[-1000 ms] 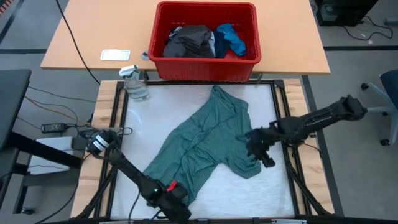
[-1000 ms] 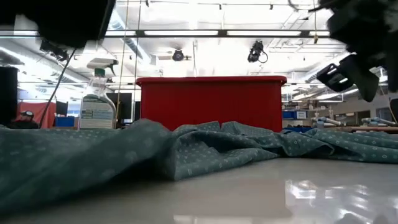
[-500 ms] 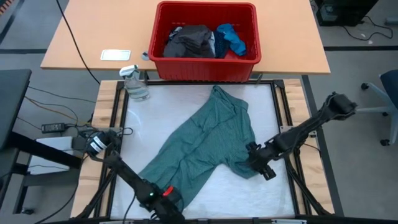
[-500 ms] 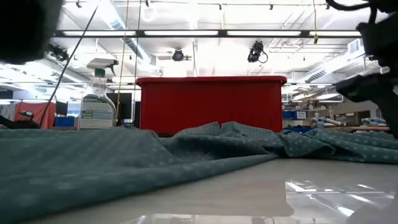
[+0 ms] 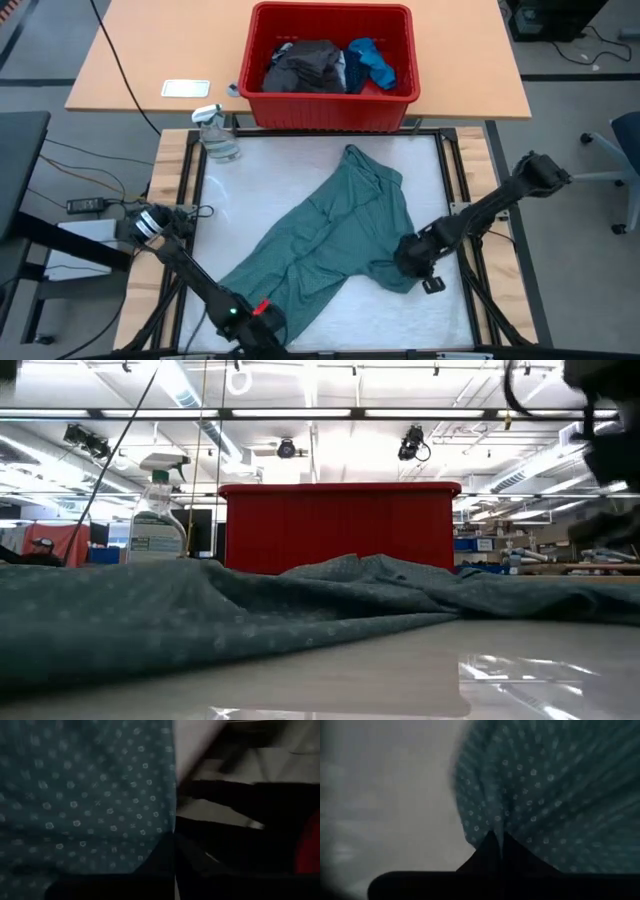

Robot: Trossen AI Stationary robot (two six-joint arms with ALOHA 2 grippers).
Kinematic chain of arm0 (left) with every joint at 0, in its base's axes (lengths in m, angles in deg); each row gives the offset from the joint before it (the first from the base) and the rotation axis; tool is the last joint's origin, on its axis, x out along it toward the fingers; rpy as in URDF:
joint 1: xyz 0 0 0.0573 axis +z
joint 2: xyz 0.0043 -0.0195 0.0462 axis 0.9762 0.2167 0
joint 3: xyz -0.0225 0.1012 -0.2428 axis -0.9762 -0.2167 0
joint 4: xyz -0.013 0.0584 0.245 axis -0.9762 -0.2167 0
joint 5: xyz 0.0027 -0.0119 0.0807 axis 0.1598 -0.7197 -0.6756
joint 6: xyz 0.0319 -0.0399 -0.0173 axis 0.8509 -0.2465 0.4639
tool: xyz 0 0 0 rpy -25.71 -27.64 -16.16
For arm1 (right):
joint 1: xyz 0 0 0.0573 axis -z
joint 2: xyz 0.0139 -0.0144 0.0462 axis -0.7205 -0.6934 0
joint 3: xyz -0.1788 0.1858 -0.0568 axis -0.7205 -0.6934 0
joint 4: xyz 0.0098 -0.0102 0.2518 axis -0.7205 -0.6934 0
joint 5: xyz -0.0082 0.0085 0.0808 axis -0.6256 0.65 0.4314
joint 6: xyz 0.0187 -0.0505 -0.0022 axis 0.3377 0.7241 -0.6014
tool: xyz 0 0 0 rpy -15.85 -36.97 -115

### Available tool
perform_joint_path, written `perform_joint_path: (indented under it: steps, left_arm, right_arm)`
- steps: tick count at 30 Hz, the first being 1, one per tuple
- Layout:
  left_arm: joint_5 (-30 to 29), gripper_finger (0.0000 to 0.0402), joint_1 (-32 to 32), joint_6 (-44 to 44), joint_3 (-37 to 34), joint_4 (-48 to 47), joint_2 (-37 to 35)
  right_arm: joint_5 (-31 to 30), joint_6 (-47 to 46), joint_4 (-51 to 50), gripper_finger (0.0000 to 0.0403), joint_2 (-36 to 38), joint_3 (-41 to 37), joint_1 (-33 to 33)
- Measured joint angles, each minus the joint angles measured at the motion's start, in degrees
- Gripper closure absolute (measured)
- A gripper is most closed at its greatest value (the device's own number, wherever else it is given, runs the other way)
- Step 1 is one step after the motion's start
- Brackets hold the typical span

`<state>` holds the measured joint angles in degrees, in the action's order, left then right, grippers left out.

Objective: Fold laundry
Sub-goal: Fold the green shirt

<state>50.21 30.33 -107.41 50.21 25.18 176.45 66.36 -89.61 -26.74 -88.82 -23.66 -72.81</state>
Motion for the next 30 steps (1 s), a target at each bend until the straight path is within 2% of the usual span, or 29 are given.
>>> perform_joint_path:
  steps: [3,6,10,14,21,26,30]
  left_arm:
    - [-0.8,0.0400,0.0,3.6,0.2,-0.3,-4.2]
    - [-2.0,0.0401,-0.1,5.0,0.2,-5.9,-7.9]
    - [-2.5,0.0401,-0.1,5.5,0.2,-14.6,-12.4]
    - [-3.9,0.0401,-0.1,4.6,0.2,-24.2,-15.4]
    - [-4.6,0.0401,-0.4,0.1,0.3,-36.5,-19.3]
    - [-5.6,0.0401,-1.7,-3.6,0.3,-43.5,-19.3]
    - [-8.1,0.0401,-2.0,-4.7,0.3,-44.2,-19.2]
  right_arm:
    - [3.4,0.2,-6.8,0.0396,5.4,5.2,3.0]
    - [3.9,2.9,-11.8,0.0398,8.7,10.3,7.5]
    - [3.8,7.7,-15.6,0.0400,8.8,16.6,16.3]
    - [3.8,15.3,-15.5,0.0400,4.4,21.2,26.4]
    - [4.6,26.8,-18.0,0.0401,-9.2,27.8,41.1]
    - [7.1,29.8,-19.2,0.0401,-16.6,32.8,49.1]
    - [10.7,30.0,-19.6,0.0401,-21.1,37.1,53.4]
